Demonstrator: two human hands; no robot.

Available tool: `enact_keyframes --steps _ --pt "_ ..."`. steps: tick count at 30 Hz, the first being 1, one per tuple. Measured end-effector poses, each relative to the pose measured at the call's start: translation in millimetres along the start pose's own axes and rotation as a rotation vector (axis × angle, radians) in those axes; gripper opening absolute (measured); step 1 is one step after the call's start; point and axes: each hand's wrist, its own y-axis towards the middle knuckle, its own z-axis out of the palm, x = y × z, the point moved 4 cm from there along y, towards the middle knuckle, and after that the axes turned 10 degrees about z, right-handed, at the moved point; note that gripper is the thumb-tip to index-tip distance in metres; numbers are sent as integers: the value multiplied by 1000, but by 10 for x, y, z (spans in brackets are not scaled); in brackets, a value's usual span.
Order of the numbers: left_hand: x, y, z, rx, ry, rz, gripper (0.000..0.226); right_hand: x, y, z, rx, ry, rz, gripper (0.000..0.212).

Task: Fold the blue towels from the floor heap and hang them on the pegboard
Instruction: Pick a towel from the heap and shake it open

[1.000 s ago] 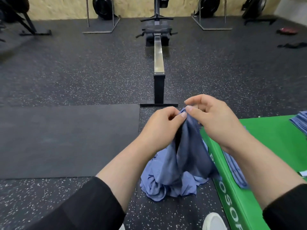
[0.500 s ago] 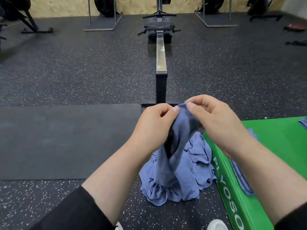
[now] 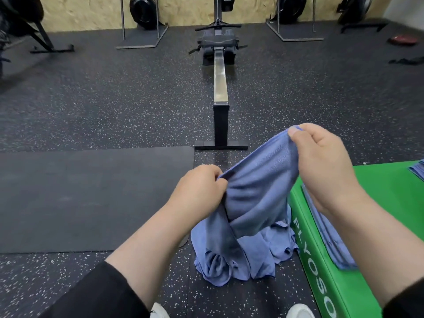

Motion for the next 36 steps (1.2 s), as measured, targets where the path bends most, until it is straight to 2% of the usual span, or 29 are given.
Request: enact_keyframes --steps 3,5,7,10,15,19,21,24,26,29,33,36 --pt "82 -15 -118 -134 54 -72 14 -22 22 -35 -51 -45 -25 40" --pt "137 14 -151 -212 -64 -72 16 -34 50 -61 -80 -99 -54 39" --pt "179 73 -144 -260 -278 -31 25 -56 88 -81 -87 -172 -64 37" --pt "172 106 -81 -221 -530 -8 50 -79 87 -51 -30 -279 -61 27" --pt "-51 32 -90 -192 -603 51 44 -9 -39 144 182 -351 -71 9" --pt "-134 7 -113 -216 -653 57 43 -43 -129 291 364 -375 -58 42" --pt "-140 0 -98 -194 -694 36 38 -67 -170 350 403 -406 -64 32" --pt "-132 -1 -80 -151 -733 31 43 -88 -172 384 393 -433 -96 13" --pt "-115 10 -92 -149 -726 41 36 -83 -159 359 367 -411 -82 14" --pt "-72 29 -98 -99 -613 55 11 -79 -122 292 294 -362 -37 19" --pt "42 14 -80 -20 -246 51 13 -66 -73 189 165 -340 -30 21" --pt "143 18 -112 -83 -169 -1 19 -94 -37 130 123 -322 5 22"
